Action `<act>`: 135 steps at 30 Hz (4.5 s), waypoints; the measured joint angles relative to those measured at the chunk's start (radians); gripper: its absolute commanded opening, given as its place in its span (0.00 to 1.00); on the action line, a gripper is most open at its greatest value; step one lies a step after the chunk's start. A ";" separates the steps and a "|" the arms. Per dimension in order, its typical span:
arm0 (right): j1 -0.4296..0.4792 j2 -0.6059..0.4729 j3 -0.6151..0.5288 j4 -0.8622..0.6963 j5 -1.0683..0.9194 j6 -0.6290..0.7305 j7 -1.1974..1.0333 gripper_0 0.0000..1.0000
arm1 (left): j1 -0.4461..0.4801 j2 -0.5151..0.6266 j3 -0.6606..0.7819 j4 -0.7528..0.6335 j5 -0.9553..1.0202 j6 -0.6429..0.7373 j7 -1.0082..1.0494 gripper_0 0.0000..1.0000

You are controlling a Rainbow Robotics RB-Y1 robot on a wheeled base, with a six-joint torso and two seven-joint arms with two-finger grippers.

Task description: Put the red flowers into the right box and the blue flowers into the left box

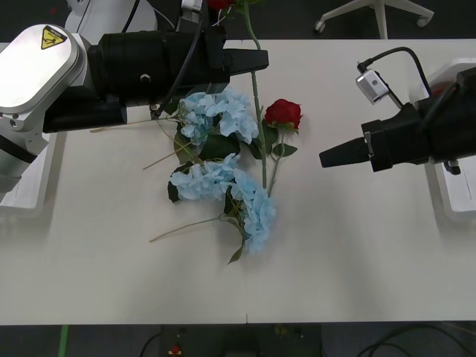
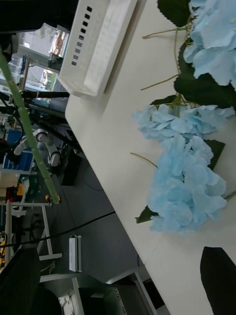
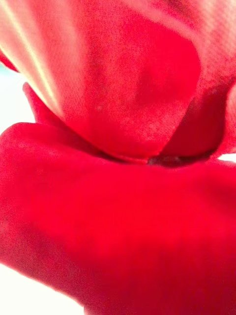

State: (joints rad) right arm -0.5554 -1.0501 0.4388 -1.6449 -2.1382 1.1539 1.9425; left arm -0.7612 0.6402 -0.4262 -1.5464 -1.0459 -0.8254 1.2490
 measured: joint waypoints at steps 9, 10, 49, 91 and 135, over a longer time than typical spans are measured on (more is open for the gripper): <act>0.040 0.100 -0.008 -0.062 -0.020 -0.093 -0.001 0.94 | 0.000 0.000 0.000 0.000 0.000 0.000 0.000 0.00; 0.040 0.119 -0.008 -0.062 -0.020 -0.101 -0.001 0.93 | 0.000 0.000 0.000 0.000 0.000 0.000 0.000 0.00; 0.040 0.230 0.035 -0.096 0.029 -0.206 -0.059 0.00 | 0.000 0.000 0.000 0.000 0.000 0.000 0.000 1.00; 0.038 -0.018 -0.288 0.355 0.813 -0.037 -0.128 0.00 | 0.002 0.401 -0.010 0.185 0.113 -0.172 -0.580 1.00; 0.019 0.009 -0.106 0.714 1.419 -0.175 -0.236 0.80 | -0.452 -0.025 -0.315 0.831 -0.970 -0.379 -0.821 1.00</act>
State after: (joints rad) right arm -0.5361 -1.0410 0.3331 -0.9313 -0.7197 0.9784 1.7063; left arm -1.2131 0.6148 -0.7412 -0.7158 -2.0162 -1.2043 0.4276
